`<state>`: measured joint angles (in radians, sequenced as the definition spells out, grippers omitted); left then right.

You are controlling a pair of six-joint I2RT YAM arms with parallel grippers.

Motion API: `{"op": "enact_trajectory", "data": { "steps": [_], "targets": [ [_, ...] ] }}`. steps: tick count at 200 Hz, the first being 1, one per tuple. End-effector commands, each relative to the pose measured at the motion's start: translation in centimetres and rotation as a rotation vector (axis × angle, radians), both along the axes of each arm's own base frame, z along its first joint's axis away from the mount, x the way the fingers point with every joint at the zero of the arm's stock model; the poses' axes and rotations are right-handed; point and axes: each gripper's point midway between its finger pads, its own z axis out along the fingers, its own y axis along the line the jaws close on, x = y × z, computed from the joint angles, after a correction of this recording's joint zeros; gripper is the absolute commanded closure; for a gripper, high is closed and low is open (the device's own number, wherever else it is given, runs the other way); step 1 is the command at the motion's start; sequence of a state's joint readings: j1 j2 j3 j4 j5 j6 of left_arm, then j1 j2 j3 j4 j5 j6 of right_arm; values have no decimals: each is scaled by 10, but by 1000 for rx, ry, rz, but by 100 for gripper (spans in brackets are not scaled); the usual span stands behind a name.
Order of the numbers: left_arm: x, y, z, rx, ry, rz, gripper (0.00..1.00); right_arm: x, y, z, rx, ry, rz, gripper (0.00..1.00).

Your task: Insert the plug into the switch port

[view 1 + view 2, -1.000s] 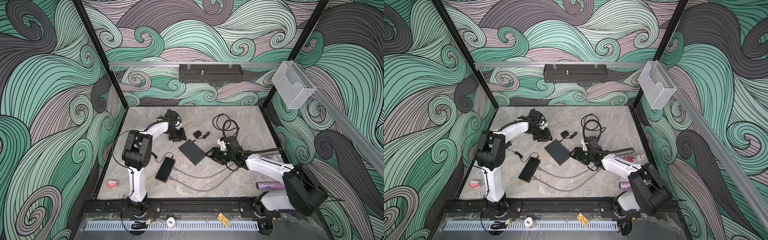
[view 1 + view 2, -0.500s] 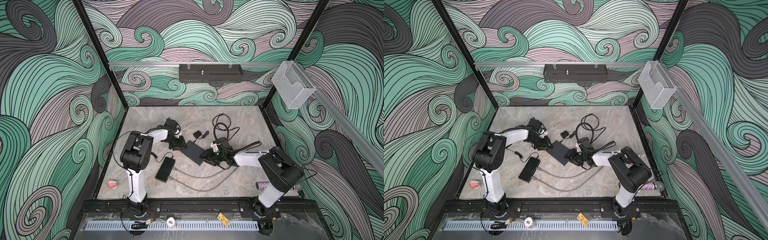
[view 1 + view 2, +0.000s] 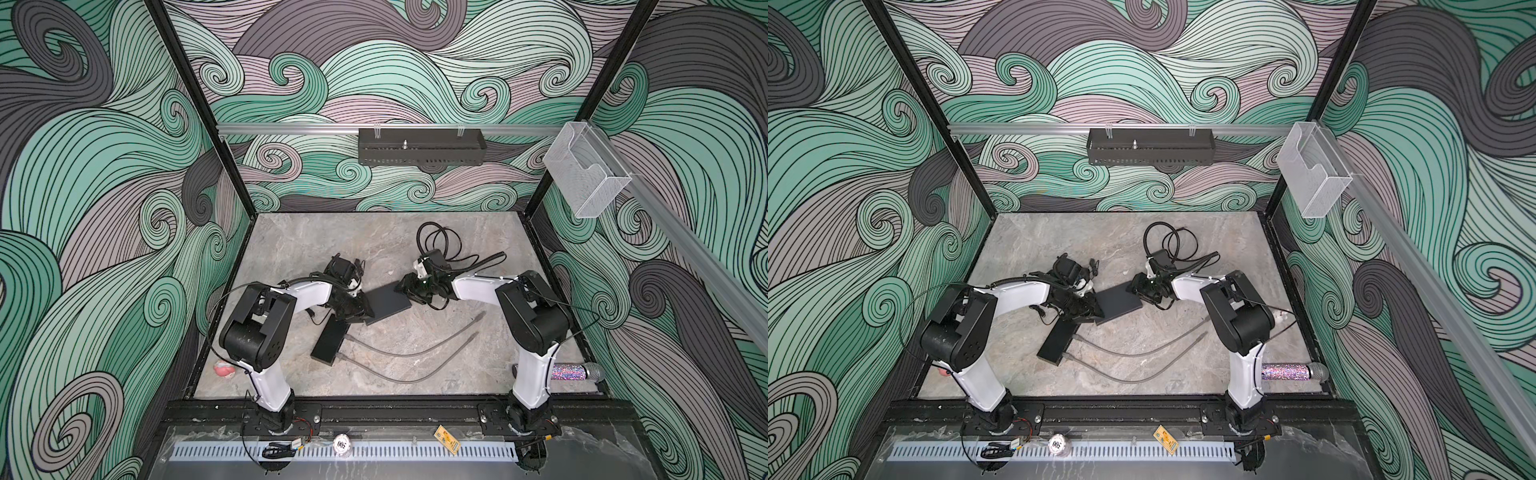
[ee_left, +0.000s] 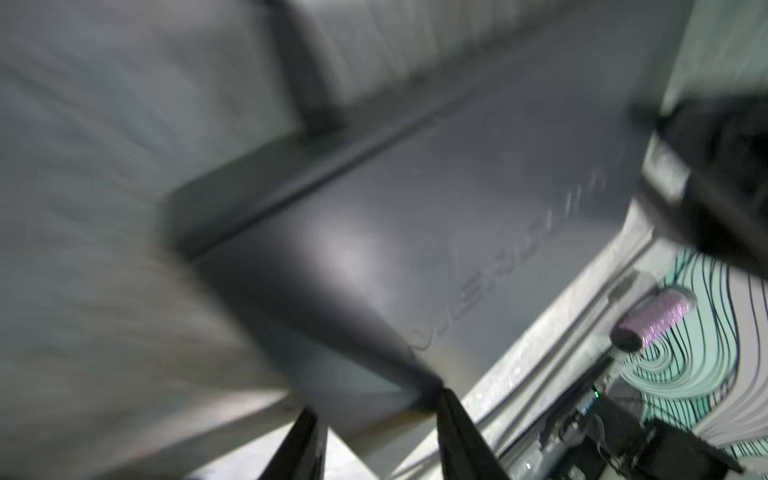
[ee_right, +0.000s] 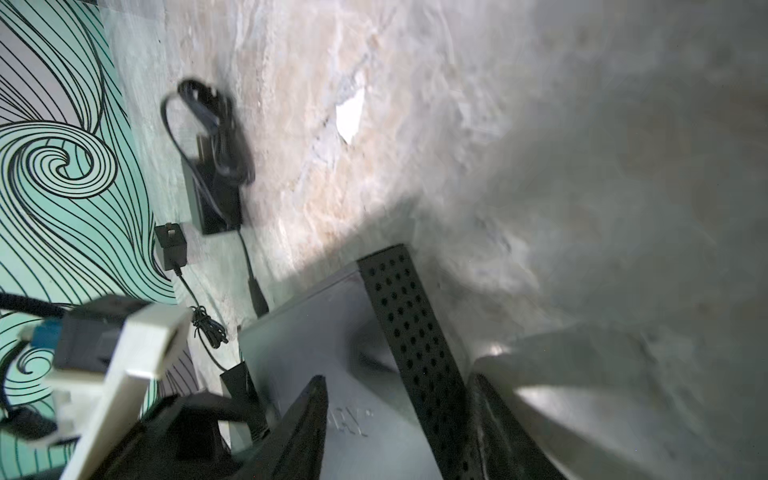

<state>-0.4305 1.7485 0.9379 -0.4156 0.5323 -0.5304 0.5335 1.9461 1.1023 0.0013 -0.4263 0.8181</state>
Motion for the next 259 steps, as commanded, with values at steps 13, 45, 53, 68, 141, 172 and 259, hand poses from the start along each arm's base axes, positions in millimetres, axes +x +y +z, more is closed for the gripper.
{"op": "enact_trajectory", "data": {
  "steps": [13,45,53,68,141,172,259],
  "targets": [
    [-23,-23,-13,-38,56,-61,58,-20,22,3,19,22,136,45],
    [-17,-27,-7,-46,49,-70,58,-13,1,4,-33,-4,125,43],
    [-13,-29,-1,-49,32,-72,58,-10,-9,6,-57,-22,121,43],
    [-4,-29,13,-41,-5,-85,58,-5,-26,15,-102,-57,119,42],
    [22,-59,45,-161,-51,-76,57,-4,-128,64,-329,-156,-47,36],
    [30,-61,62,-167,-99,-91,57,-17,-155,59,-447,-130,-72,35],
    [59,-44,163,-104,-421,-265,51,9,-173,20,-511,-17,-188,47]
  ]
}}
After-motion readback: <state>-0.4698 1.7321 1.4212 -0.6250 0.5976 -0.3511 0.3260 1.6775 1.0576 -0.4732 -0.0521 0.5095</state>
